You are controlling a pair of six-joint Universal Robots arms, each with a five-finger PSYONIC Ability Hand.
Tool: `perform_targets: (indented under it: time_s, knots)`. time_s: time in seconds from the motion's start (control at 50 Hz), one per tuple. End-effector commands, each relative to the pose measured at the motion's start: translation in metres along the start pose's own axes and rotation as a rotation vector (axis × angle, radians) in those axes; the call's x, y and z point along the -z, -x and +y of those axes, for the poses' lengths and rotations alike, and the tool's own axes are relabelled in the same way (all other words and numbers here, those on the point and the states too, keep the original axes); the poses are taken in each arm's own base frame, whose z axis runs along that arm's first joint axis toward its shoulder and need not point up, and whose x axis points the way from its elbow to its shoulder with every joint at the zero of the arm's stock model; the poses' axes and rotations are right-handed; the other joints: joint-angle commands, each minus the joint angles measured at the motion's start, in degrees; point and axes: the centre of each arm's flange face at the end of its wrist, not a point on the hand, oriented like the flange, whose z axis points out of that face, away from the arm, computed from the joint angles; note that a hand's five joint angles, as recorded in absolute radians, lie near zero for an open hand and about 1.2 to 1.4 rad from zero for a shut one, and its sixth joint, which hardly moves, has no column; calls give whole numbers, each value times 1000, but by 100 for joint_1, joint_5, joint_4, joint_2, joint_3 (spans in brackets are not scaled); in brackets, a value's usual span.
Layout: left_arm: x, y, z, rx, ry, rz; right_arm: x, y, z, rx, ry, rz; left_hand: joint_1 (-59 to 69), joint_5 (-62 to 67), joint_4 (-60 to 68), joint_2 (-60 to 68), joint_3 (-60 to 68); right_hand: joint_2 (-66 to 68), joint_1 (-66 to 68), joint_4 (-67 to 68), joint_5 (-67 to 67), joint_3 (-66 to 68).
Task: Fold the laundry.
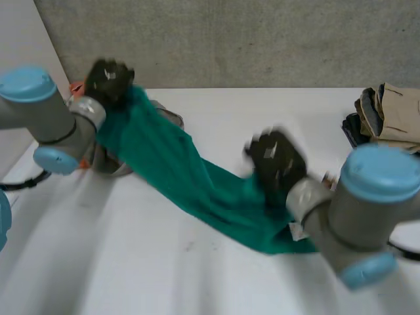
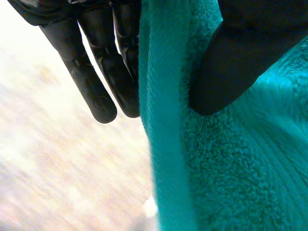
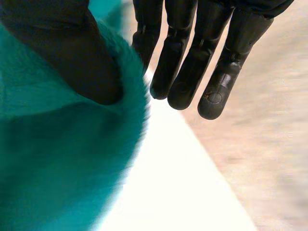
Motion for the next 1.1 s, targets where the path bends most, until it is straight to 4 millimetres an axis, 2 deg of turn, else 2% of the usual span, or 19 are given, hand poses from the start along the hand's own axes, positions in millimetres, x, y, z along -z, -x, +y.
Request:
perform_targets:
  time_s: [0.02,0.04,0.1,0.16,0.22,0.26,0.28,0.32,0.34,0.4,0.42,0.48,0.5,0.58,0.66,0.76,0.9,1.02,1.1]
  knots:
    - [-22,39,-94,-22,-321,-261,-42,-112,-63,-105,-236,411,1315,1573,1137,1149,1230,1273,2363,1206,1394,1222]
    - [-19,44,-113,8,-378,-288,-43,-122,-67,-123,-257,434,1315,1573,1137,1149,1230,1273,2363,1206,1394,1222]
    - [-11,46,-136,61,-435,-287,-41,-146,-77,-195,-313,482,1315,1573,1137,1149,1230,1273,2363,1206,1394,1222]
    - [6,42,-136,120,-419,-254,-33,-160,-83,-255,-349,495,1315,1573,1137,1149,1230,1273,2363,1206,1394,1222]
    - [32,37,-134,149,-385,-233,-29,-164,-76,-301,-333,497,1315,1573,1137,1149,1230,1273,2363,1206,1394,1222]
    - [47,29,-124,150,-349,-212,-25,-163,-60,-327,-288,490,1315,1573,1137,1149,1230,1273,2363,1206,1394,1222]
    - [63,16,-110,153,-301,-170,-23,-162,-55,-330,-274,484,1315,1573,1137,1149,1230,1273,2363,1206,1394,1222]
    - [82,1,-97,156,-257,-116,-16,-158,-44,-332,-238,462,1315,1573,1137,1149,1230,1273,2363,1206,1394,1222]
    - [101,-14,-84,158,-216,-54,-15,-156,-38,-333,-220,451,1315,1573,1137,1149,1230,1273,2363,1206,1394,1222]
    - [133,-36,-69,153,-168,43,-9,-152,-17,-333,-165,418,1315,1573,1137,1149,1230,1273,2363,1206,1394,1222]
    - [153,-48,-60,142,-141,101,-8,-152,-12,-334,-151,415,1315,1573,1137,1149,1230,1273,2363,1206,1394,1222]
    - [183,-70,-48,120,-94,202,-5,-150,3,-339,-115,387,-459,-201,-637,-624,-544,1273,2363,1206,1394,1222]
    - [201,-83,-43,93,-72,271,-4,-151,6,-339,-110,383,-1698,-1440,-1877,-1864,-1783,1273,2363,1206,1394,1222]
    - [222,-98,-44,10,-39,376,-4,-151,10,-341,-99,375,-3237,-2979,-3415,-3402,-3322,1273,2363,1206,1394,1222]
    - [210,-87,-52,6,15,393,-3,-149,9,-344,-93,368,-4919,-4661,-5097,-5084,-5004,1273,2363,1206,1394,1222]
    - [191,-74,-65,40,71,410,-2,-144,9,-349,-79,351,-5545,-5287,-5723,-5710,-5629,1273,2363,1206,1394,1222]
    - [154,-65,-74,180,67,387,0,-139,12,-356,-49,333,-5329,-5071,-5507,-5494,-5413,1273,2363,1206,1394,1222]
    - [124,-66,-49,350,176,295,1,-137,14,-340,-40,331,-5092,-4834,-5270,-5257,-5177,1273,2363,1206,1394,1222]
    - [111,-73,-25,358,297,216,1,-137,16,-331,-32,332,-4740,-4482,-4918,-4905,-4825,1273,2363,1206,1394,1222]
